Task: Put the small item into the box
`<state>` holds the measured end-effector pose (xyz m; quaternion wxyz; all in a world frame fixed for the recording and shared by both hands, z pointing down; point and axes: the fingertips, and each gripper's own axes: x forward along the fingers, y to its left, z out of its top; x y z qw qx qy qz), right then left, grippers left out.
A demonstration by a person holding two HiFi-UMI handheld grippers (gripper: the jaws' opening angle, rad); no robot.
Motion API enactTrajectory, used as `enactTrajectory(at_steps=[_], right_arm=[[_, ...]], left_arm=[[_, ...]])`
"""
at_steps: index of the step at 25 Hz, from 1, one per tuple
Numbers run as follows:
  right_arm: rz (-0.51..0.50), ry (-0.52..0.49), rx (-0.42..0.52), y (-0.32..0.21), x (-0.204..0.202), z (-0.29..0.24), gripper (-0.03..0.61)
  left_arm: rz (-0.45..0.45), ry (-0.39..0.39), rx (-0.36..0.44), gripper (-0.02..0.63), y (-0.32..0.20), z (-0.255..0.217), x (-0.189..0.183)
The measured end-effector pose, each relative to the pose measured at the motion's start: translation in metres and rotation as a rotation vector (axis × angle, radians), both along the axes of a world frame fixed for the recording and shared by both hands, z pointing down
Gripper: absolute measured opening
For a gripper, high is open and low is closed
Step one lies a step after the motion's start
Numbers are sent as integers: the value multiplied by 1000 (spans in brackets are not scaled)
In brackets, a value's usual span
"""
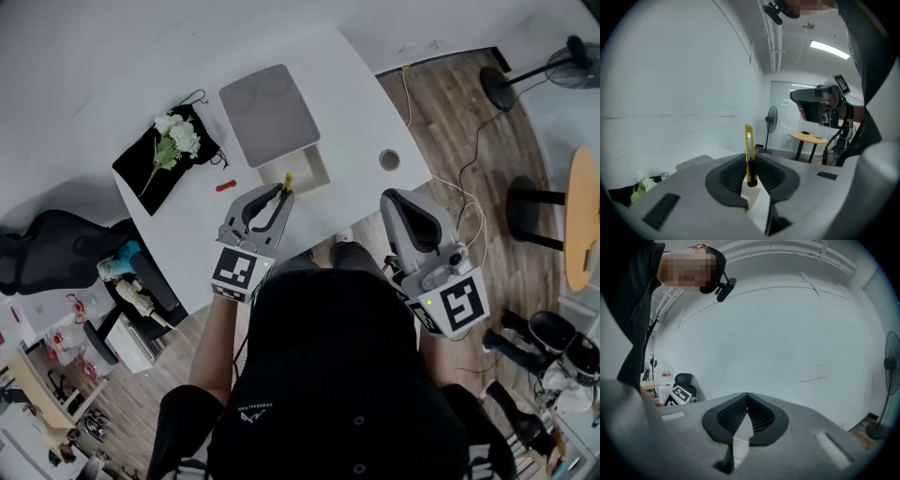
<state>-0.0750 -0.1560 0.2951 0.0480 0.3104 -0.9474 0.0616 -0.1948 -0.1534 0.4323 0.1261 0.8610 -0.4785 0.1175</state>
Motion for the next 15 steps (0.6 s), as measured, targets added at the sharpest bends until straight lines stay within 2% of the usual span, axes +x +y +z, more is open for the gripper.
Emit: enactTrajectory(at_steps=[5, 15], right_arm=[[47, 31, -9, 6, -3, 2, 2], [109, 58, -54, 12, 4, 15, 2]], left_arm=[[77, -62, -101, 60, -4, 54, -2], [110, -98, -232, 60, -9, 113, -2]])
